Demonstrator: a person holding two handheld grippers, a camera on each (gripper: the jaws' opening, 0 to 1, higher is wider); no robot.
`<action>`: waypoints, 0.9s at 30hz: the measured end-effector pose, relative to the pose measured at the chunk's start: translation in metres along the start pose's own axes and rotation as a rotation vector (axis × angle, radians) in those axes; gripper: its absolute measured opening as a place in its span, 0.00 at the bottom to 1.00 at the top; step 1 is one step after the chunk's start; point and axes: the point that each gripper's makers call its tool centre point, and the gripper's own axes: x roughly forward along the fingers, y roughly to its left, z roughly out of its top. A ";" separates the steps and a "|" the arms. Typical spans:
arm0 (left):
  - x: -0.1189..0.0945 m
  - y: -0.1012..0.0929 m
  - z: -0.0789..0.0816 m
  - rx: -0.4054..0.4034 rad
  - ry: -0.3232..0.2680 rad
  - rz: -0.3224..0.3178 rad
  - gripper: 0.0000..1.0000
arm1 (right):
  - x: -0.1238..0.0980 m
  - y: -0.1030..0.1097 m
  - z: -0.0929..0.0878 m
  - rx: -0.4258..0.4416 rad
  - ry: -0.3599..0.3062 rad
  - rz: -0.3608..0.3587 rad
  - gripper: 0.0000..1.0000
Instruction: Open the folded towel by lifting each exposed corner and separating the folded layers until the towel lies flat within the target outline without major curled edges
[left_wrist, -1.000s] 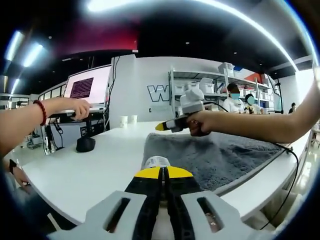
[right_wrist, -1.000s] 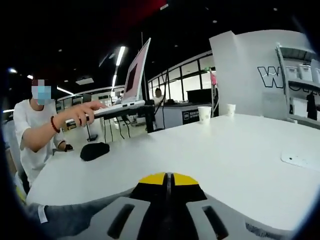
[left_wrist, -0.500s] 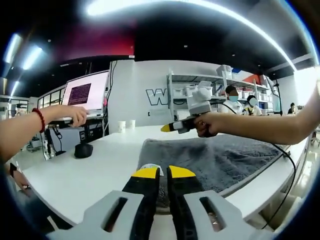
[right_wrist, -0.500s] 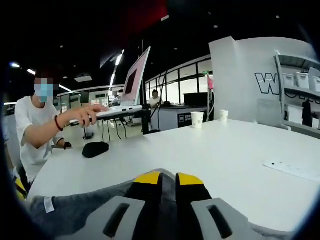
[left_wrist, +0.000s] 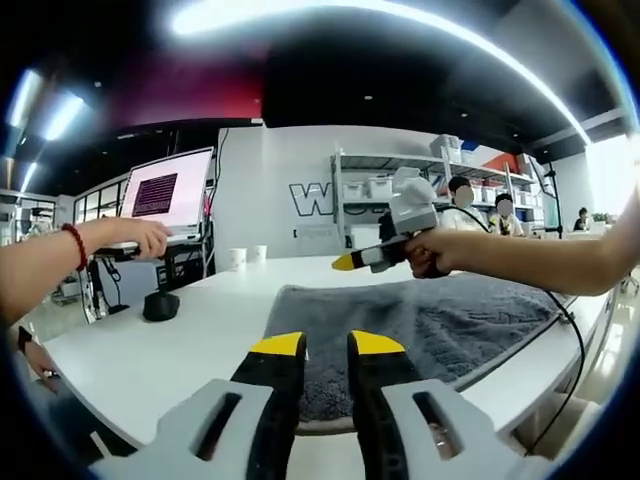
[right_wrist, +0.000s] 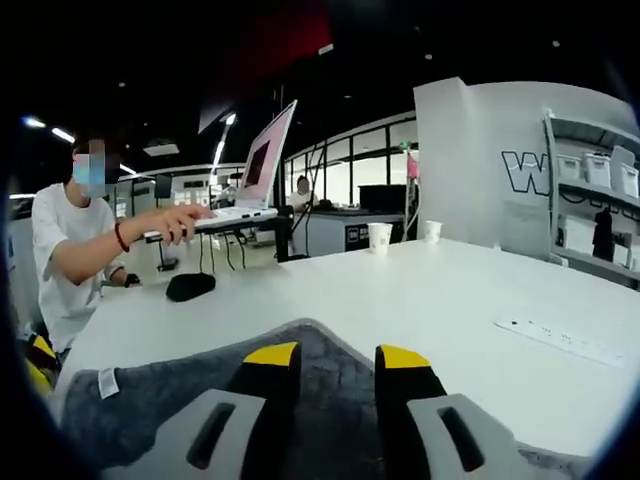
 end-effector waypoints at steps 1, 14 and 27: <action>0.000 -0.002 0.001 0.001 -0.001 -0.001 0.19 | -0.002 0.000 0.000 -0.002 0.001 -0.003 0.30; -0.001 -0.003 0.008 -0.002 -0.024 0.024 0.28 | -0.044 -0.003 0.001 -0.071 -0.027 -0.040 0.47; 0.012 -0.038 0.012 0.014 0.001 -0.030 0.40 | -0.127 -0.010 0.014 -0.128 -0.098 -0.117 0.63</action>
